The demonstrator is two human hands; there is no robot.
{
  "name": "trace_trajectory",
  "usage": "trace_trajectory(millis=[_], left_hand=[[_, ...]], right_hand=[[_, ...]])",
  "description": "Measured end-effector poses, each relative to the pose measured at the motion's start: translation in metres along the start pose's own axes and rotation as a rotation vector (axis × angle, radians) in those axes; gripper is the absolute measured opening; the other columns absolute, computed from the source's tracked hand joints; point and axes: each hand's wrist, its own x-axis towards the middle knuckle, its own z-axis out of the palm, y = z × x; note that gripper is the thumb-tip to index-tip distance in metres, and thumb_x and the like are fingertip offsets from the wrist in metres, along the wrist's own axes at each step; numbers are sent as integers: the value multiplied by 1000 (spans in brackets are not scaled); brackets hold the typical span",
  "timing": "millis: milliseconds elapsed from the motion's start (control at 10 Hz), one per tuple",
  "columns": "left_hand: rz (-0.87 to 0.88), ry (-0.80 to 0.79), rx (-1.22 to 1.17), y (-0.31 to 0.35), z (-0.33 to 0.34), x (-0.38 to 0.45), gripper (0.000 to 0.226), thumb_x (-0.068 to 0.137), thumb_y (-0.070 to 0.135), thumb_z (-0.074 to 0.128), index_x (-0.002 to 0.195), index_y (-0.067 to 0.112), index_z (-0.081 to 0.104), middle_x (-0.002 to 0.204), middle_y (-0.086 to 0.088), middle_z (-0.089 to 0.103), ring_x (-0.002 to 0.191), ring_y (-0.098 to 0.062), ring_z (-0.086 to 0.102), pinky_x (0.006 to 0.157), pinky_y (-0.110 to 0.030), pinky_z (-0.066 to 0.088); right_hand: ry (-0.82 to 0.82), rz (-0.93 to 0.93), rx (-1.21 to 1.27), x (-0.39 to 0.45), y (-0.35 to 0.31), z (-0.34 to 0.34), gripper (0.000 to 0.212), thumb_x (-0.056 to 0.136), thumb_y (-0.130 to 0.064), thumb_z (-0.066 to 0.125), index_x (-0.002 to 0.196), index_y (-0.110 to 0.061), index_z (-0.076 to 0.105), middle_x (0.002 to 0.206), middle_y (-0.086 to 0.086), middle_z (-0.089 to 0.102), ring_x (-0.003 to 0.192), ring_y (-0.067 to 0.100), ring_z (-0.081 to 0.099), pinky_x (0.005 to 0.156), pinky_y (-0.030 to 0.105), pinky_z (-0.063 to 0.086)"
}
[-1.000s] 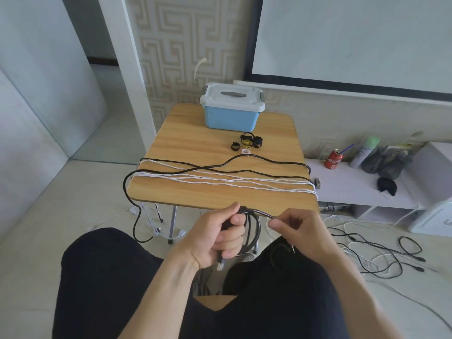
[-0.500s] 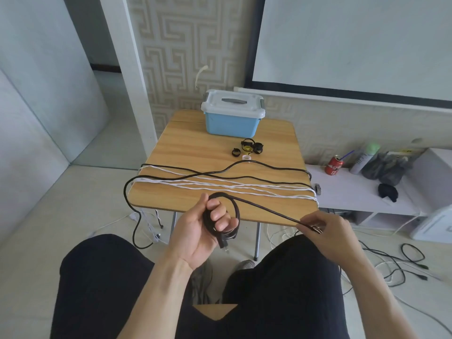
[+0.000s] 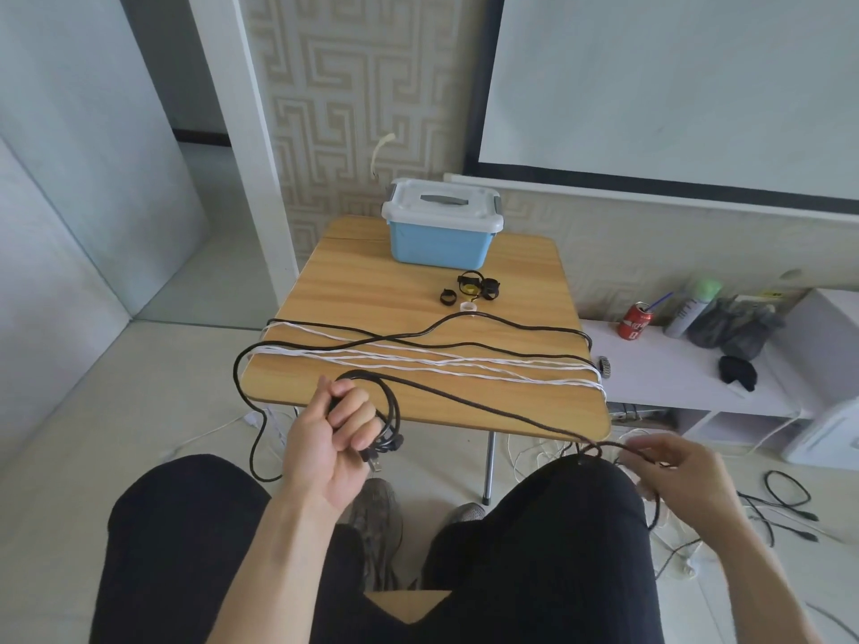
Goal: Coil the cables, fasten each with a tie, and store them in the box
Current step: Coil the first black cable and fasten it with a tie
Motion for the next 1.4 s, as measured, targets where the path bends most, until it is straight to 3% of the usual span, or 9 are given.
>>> trace_trajectory(millis=[200,400,600,700,800,900,1100,1200,1400], left_hand=[[2,43,5,1,-7,2,47,108,40,31,71,17,48,55,9,26,38,-8,23,35,-19,25],[29,79,-5,1,-8,3,46,108,40,30,72,18,47,55,9,27,38,-8,23,35,-19,25],[42,95,6,1,-11,3,45,108,40,29,72,18,46,55,9,26,38,-8,22,35,-20,25],[57,101,4,4,-12,2,45,109,40,29,72,19,46,55,9,26,38,-8,22,35,-20,25],[63,96,21,5,-12,2,45,109,40,29,73,18,46,55,9,27,38,-8,22,35,-20,25],[53,89,35,3,-12,1,45,108,40,30,72,18,47,55,9,27,37,-8,22,36,-20,25],[47,81,47,2,-11,3,45,108,40,30,72,19,46,55,9,27,37,-8,23,36,-20,25],[45,79,52,3,-12,3,46,108,40,30,71,19,47,54,9,27,37,-8,23,36,-20,25],[49,86,51,5,-14,2,47,109,40,29,71,19,47,55,9,28,37,-7,22,35,-20,25]], right_hand=[[-333,44,358,0,0,-29,20,70,-20,87,74,-5,76,58,-1,53,46,8,30,42,15,26],[-352,-104,28,2,-2,-35,61,86,-70,59,61,-15,58,60,2,40,60,17,31,55,25,28],[-341,-82,64,-4,-10,-30,71,91,-72,47,51,-14,47,59,7,36,62,20,31,69,37,29],[-350,-122,154,-7,-16,-32,29,81,-44,79,82,-15,77,71,10,57,66,15,51,65,26,45],[-253,-106,282,-8,-20,-37,48,61,-61,87,81,-18,77,66,4,54,57,8,46,54,15,42],[-126,-133,173,-6,-26,-39,69,69,-80,67,70,-11,65,58,-3,45,55,10,37,52,15,34],[-66,-176,-39,-6,-34,-35,67,84,-61,47,68,5,49,56,0,37,63,21,31,60,30,27],[-116,-118,-23,-11,-38,-39,69,81,-80,53,56,-16,46,56,1,32,57,19,25,56,31,23],[-215,-136,3,-8,-32,-47,9,78,-6,83,77,-7,74,59,-3,62,49,4,52,51,11,40]])
